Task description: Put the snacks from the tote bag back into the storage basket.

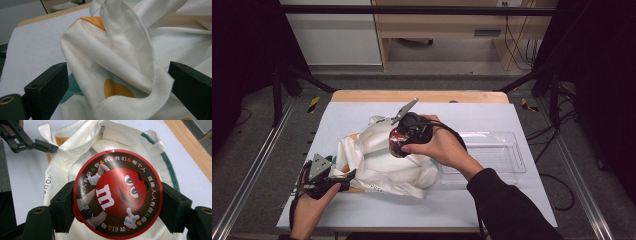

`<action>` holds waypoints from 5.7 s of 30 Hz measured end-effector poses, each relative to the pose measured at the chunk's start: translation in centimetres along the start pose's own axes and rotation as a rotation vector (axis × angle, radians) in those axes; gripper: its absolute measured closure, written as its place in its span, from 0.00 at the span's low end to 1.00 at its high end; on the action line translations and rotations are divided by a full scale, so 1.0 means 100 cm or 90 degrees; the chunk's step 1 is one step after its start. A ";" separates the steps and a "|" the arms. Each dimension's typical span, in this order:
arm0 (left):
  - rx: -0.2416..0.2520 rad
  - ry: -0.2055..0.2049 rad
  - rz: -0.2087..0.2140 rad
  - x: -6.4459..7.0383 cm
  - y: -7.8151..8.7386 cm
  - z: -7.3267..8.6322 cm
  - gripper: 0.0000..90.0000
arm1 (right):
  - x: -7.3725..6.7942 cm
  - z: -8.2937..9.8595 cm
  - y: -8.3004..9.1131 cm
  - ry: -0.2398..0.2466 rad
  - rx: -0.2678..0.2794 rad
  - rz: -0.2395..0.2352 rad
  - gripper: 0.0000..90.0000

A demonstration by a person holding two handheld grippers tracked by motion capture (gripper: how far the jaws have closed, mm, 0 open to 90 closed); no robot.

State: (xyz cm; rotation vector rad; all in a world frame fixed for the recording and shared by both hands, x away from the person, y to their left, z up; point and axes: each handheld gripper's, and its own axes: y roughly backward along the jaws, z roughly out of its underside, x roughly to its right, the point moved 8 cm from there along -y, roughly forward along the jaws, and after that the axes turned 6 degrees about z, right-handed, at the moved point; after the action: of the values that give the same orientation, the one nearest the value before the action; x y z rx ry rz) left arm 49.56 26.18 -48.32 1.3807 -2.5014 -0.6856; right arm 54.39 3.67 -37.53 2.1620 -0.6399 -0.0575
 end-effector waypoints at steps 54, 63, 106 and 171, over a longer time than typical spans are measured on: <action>0.003 0.002 -0.003 -0.002 0.003 0.003 0.05 | 0.070 0.088 0.079 -0.069 -0.019 0.104 0.29; 0.002 -0.002 -0.003 -0.001 0.002 0.004 0.05 | 0.082 0.103 0.080 -0.085 -0.028 0.111 0.29; 0.000 -0.003 0.003 -0.003 0.002 0.004 0.05 | 0.101 0.129 0.055 -0.081 -0.066 0.097 0.29; 0.025 -0.001 0.007 -0.004 0.008 -0.001 0.05 | 0.068 0.151 0.008 -0.038 -0.124 0.038 0.29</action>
State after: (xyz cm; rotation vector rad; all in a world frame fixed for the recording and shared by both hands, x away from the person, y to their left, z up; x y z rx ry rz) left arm 49.22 26.82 -47.84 1.3798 -2.5347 -0.6401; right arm 56.03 -10.91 -45.26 1.9584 -0.7037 -0.1469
